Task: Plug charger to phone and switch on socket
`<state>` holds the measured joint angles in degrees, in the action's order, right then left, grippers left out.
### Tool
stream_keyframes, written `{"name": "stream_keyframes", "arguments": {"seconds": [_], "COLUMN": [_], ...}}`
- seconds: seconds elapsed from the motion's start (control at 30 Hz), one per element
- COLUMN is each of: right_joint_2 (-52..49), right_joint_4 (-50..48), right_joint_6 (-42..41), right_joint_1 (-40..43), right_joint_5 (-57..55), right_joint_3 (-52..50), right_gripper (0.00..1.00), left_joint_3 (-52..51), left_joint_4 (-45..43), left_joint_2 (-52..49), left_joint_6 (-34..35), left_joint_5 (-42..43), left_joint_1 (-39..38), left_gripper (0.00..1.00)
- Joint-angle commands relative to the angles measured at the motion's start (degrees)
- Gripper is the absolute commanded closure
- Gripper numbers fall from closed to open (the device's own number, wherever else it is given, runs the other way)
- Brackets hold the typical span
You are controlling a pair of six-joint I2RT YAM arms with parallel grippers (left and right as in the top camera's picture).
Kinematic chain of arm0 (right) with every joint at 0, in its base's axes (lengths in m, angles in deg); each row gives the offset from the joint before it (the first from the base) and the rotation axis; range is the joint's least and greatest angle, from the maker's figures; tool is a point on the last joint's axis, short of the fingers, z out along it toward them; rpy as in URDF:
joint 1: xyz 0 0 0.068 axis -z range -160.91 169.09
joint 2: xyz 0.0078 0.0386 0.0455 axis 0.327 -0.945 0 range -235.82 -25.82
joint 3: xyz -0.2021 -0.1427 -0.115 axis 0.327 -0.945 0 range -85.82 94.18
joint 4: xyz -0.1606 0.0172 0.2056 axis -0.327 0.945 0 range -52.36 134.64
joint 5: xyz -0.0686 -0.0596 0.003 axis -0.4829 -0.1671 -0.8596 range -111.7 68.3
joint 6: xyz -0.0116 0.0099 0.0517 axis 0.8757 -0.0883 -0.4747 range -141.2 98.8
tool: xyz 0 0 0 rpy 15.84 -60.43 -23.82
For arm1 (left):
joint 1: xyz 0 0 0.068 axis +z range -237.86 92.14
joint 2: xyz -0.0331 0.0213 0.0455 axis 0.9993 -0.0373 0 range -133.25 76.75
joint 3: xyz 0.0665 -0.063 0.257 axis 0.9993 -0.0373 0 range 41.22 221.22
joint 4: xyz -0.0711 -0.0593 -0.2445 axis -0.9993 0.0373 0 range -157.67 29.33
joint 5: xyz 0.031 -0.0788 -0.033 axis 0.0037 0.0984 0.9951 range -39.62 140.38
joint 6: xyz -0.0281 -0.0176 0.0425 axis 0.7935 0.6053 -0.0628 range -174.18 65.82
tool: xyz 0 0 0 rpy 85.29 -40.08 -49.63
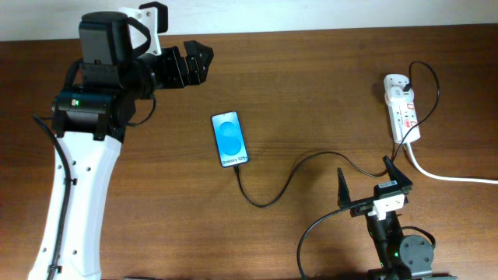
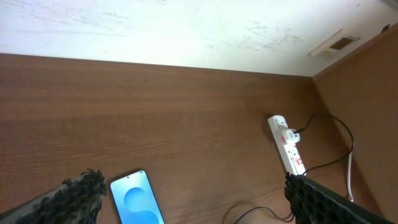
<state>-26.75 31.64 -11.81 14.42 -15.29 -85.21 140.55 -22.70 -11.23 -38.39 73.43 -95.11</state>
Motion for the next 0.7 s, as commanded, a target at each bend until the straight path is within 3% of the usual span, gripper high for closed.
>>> {"name": "stream_keyframes", "arguments": {"seconds": [0.0, 0.23, 0.67], "right_joint_2": [0.74, 0.74, 0.72], "right_joint_4": [1.18, 10.36, 10.27], "right_joint_6": [-0.17, -0.22, -1.46], "right_joint_1": [-0.63, -0.63, -0.61], "right_joint_5": [-2.49, -2.60, -2.43], "right_joint_3": [-0.28, -0.28, -0.28], "right_gripper": [0.02, 0.02, 0.02], "left_joint_3": [0.24, 0.24, 0.24], "left_joint_4": [-0.04, -0.04, -0.04], "left_joint_2": [0.59, 0.59, 0.59], "left_joint_6": [-0.92, -0.92, -0.92], "left_joint_5": [-0.39, -0.39, -0.39], "left_joint_1": [0.28, 0.28, 0.28], "left_gripper": [0.01, 0.01, 0.01]}}
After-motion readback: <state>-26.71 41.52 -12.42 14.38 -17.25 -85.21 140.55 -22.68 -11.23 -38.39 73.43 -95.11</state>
